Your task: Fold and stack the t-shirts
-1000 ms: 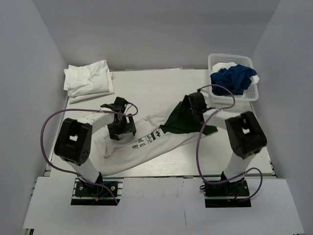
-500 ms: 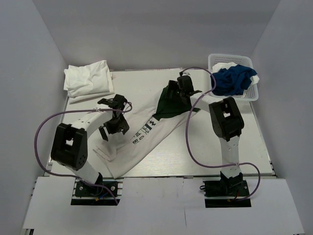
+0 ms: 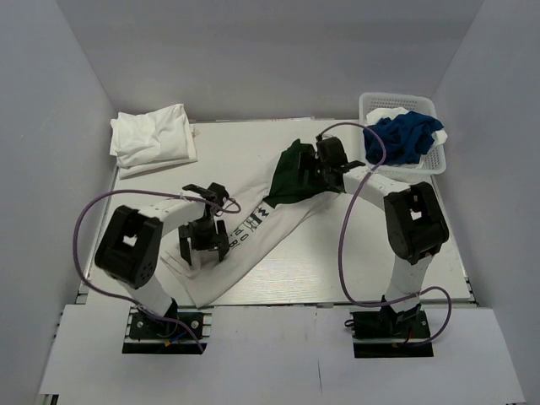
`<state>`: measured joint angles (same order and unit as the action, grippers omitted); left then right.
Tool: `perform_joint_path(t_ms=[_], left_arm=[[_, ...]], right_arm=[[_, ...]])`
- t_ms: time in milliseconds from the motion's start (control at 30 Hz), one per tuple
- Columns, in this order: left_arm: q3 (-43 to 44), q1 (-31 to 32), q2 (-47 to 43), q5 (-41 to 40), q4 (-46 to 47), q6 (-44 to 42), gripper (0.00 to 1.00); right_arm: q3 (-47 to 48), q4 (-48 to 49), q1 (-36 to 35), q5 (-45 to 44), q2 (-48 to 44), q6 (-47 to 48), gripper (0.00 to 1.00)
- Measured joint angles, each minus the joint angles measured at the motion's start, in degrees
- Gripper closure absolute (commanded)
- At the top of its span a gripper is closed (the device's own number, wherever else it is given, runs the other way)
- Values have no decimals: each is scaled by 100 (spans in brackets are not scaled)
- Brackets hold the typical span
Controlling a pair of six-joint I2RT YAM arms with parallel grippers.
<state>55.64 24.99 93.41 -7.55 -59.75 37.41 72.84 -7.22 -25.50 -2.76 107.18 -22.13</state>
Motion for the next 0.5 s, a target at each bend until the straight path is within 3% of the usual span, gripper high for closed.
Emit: perform_joint_path(t_ms=[133,267,500], left_arm=[[24,120,437,483,-17,-227,8],[-44,457,518,1078,98,-374,8],[284,1207,737,1746,433,-225,8]], right_arm=[[-173,-345,35,160,249,-70,10],[586,-549,90,264,846,-118,10],[3604,-1346,306,518,2734,-140,10]])
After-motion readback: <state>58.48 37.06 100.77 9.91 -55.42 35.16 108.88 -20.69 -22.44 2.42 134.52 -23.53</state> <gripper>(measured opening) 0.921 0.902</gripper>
